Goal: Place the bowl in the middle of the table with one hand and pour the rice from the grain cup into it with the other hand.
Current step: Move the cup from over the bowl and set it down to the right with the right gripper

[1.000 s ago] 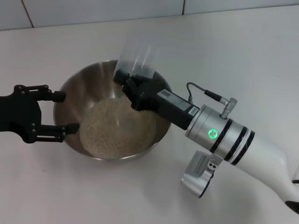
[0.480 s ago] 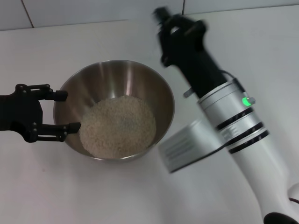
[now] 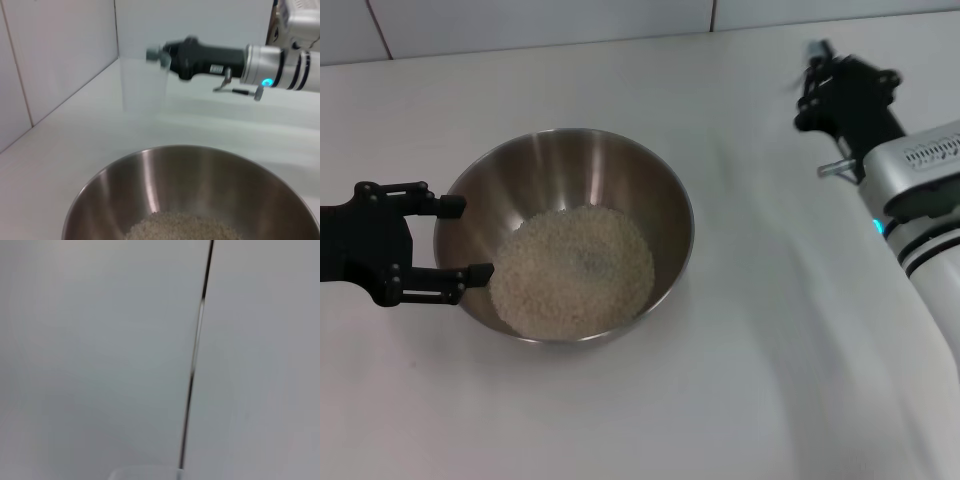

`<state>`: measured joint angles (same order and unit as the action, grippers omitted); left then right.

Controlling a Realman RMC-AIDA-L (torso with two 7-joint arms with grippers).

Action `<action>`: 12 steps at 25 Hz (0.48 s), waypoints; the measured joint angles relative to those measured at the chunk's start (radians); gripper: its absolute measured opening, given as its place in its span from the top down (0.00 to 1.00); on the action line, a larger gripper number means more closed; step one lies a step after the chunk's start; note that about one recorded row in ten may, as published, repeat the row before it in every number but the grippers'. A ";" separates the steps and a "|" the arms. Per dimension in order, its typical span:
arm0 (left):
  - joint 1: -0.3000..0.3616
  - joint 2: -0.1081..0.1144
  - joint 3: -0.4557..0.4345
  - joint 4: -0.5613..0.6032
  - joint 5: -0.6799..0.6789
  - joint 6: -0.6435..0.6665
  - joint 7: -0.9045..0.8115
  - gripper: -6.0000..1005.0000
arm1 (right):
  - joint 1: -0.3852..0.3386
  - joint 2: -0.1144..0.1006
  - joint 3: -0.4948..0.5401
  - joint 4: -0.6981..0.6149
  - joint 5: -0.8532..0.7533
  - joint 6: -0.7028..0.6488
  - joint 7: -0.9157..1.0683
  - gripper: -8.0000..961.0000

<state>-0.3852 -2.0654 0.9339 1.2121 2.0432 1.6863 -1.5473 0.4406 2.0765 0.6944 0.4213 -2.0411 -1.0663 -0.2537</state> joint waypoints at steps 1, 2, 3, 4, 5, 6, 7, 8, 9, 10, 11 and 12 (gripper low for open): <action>0.000 0.000 0.000 0.000 0.000 0.000 0.000 0.18 | 0.046 0.000 -0.031 -0.081 -0.033 0.058 0.141 0.96; 0.000 0.000 0.000 0.000 0.000 0.000 0.000 0.18 | 0.046 0.000 -0.031 -0.081 -0.033 0.058 0.141 0.96; 0.000 0.000 0.000 0.000 0.000 0.000 0.000 0.18 | 0.089 0.002 -0.064 -0.148 -0.090 0.102 0.263 0.96; 0.000 -0.001 0.000 -0.001 0.000 -0.001 0.000 0.18 | 0.103 0.003 -0.076 -0.167 -0.115 0.116 0.296 0.96; -0.002 -0.001 0.000 -0.001 0.001 -0.002 -0.001 0.18 | 0.103 0.003 -0.076 -0.167 -0.115 0.116 0.296 0.96; -0.004 -0.001 0.000 -0.003 0.001 -0.002 -0.001 0.18 | 0.128 0.004 -0.102 -0.190 -0.154 0.147 0.345 0.96; -0.004 -0.001 0.000 -0.003 0.001 -0.002 -0.001 0.18 | 0.128 0.004 -0.102 -0.190 -0.154 0.147 0.345 0.96; -0.004 -0.001 0.000 -0.003 0.001 -0.002 -0.001 0.18 | 0.141 0.004 -0.120 -0.193 -0.168 0.173 0.362 0.96; -0.004 -0.001 0.000 -0.003 0.001 -0.002 -0.001 0.18 | 0.141 0.004 -0.120 -0.193 -0.168 0.173 0.362 0.96; -0.009 -0.001 0.000 -0.011 0.001 -0.004 0.000 0.18 | 0.148 0.004 -0.129 -0.194 -0.170 0.186 0.364 0.96; -0.011 -0.001 0.002 -0.014 0.001 -0.006 0.001 0.18 | 0.159 0.004 -0.141 -0.195 -0.174 0.217 0.366 0.96; -0.011 -0.001 0.002 -0.014 0.001 -0.006 0.001 0.18 | 0.159 0.004 -0.141 -0.195 -0.174 0.217 0.366 0.96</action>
<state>-0.3963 -2.0662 0.9357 1.1977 2.0444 1.6802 -1.5466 0.5994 2.0806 0.5530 0.2260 -2.2156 -0.8492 0.1126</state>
